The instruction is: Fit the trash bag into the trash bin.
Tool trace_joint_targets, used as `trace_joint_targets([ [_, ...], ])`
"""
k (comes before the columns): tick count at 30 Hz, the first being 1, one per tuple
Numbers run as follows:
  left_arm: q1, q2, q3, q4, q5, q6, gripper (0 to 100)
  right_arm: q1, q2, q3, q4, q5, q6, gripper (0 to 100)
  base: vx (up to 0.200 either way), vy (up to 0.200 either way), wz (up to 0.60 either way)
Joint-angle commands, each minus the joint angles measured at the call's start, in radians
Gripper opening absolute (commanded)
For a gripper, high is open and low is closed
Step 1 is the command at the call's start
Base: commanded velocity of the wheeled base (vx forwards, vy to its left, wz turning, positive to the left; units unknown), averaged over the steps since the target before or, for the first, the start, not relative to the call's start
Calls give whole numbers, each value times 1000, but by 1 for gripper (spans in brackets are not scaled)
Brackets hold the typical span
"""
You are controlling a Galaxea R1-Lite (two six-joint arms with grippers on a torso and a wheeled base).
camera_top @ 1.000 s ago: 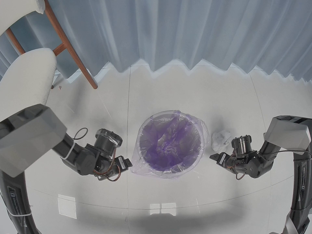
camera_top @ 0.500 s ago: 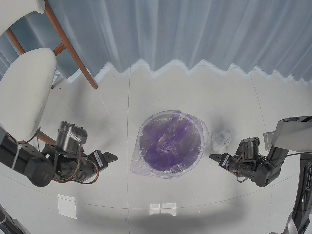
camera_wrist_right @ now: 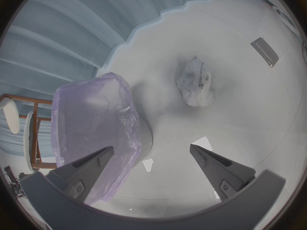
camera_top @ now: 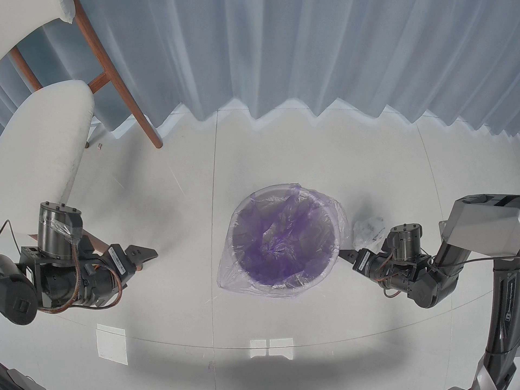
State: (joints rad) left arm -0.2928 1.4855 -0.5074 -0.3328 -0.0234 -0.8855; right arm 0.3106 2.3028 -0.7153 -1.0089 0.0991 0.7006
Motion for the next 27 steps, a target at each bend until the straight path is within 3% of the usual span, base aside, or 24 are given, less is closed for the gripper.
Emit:
trace_joint_targets([
  [1, 72, -71, 7, -2, -3, -3, 100, 4, 80, -76, 10, 1, -4, 100, 0, 0, 0],
  [5, 116, -123, 9, -2, 0, -6, 100, 2, 130, -153, 27, -1, -9, 100, 0, 0, 0],
  [12, 224, -214, 9, -2, -1, -9, 100, -1, 198, -348, 251, -30, -15, 100, 0, 0, 0],
  [16, 247, -226, 32, -3, -4, -21, 100, -10, 239, -435, 336, -81, -18, 100, 0, 0, 0],
  [27, 317, -257, 58, -51, 3, -20, 100, -41, 264, -585, 607, -81, -6, 100, 0, 0, 0],
])
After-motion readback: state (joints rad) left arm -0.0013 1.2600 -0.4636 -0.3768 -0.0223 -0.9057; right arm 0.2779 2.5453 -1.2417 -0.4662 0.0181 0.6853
